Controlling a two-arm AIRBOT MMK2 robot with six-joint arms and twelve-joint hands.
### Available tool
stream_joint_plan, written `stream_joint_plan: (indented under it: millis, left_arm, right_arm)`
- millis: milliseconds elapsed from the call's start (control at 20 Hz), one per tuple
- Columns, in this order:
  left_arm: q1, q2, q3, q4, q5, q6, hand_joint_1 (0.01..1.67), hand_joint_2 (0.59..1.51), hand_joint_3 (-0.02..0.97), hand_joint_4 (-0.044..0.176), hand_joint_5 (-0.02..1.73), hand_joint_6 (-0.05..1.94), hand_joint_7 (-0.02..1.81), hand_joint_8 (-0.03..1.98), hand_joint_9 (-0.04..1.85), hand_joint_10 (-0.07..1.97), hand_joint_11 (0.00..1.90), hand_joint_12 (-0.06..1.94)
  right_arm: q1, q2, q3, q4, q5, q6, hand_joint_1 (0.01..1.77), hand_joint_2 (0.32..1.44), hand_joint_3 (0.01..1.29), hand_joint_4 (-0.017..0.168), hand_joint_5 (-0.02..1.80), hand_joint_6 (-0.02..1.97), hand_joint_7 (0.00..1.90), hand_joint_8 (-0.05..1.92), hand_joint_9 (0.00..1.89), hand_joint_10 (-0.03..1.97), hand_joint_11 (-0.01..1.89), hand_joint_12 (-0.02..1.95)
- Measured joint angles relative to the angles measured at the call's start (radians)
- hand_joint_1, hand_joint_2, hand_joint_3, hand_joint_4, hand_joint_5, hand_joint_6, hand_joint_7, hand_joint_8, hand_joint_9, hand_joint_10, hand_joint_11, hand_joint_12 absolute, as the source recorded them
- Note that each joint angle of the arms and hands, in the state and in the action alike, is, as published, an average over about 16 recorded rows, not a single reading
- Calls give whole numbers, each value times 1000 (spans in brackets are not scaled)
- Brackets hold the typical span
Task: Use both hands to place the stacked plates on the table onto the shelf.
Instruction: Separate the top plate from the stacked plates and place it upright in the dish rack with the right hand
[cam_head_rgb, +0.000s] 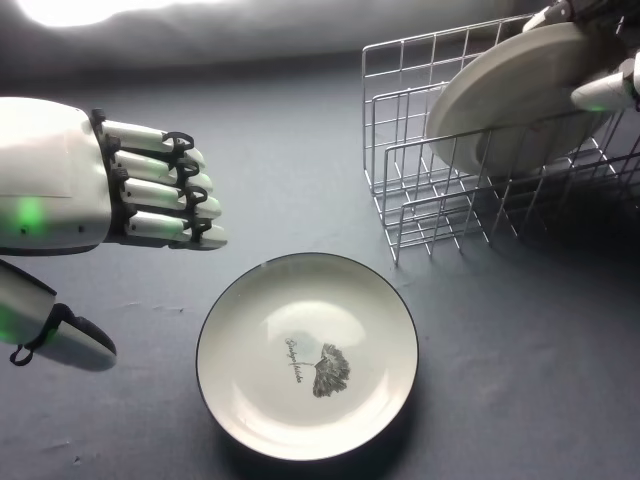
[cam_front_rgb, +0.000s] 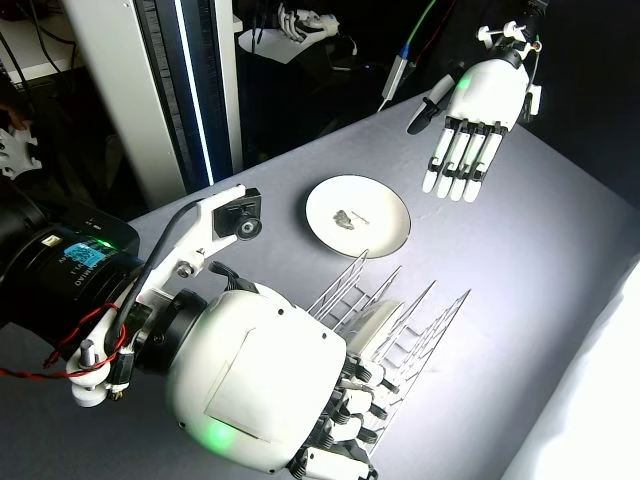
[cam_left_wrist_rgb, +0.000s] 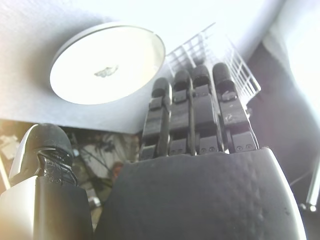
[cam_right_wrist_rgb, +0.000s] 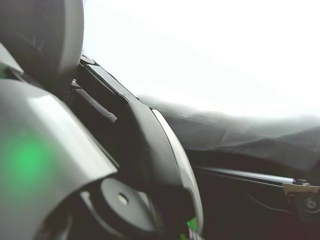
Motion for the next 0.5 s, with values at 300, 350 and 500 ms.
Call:
stream_joint_plan:
  millis: [300,350,500]
  left_arm:
    - [51,-13,2,3,-82,-61,23,1108,11,-1,190,12,201,19,187,12,16,444]
    - [63,-16,1,4,-95,-69,23,1108,11,-1,191,12,201,19,188,12,17,444]
    - [102,-25,-3,4,-127,-86,23,1110,11,-1,194,12,202,18,192,12,16,456]
  right_arm:
    - [45,1,-30,-129,53,-6,1175,1011,14,-3,691,16,715,16,660,100,132,1258]
    - [54,1,-37,-164,67,-7,1165,1010,14,-3,673,16,698,16,646,91,121,1258]
    - [76,4,-58,-286,113,-9,1127,1009,14,-2,603,16,629,16,584,68,92,1218]
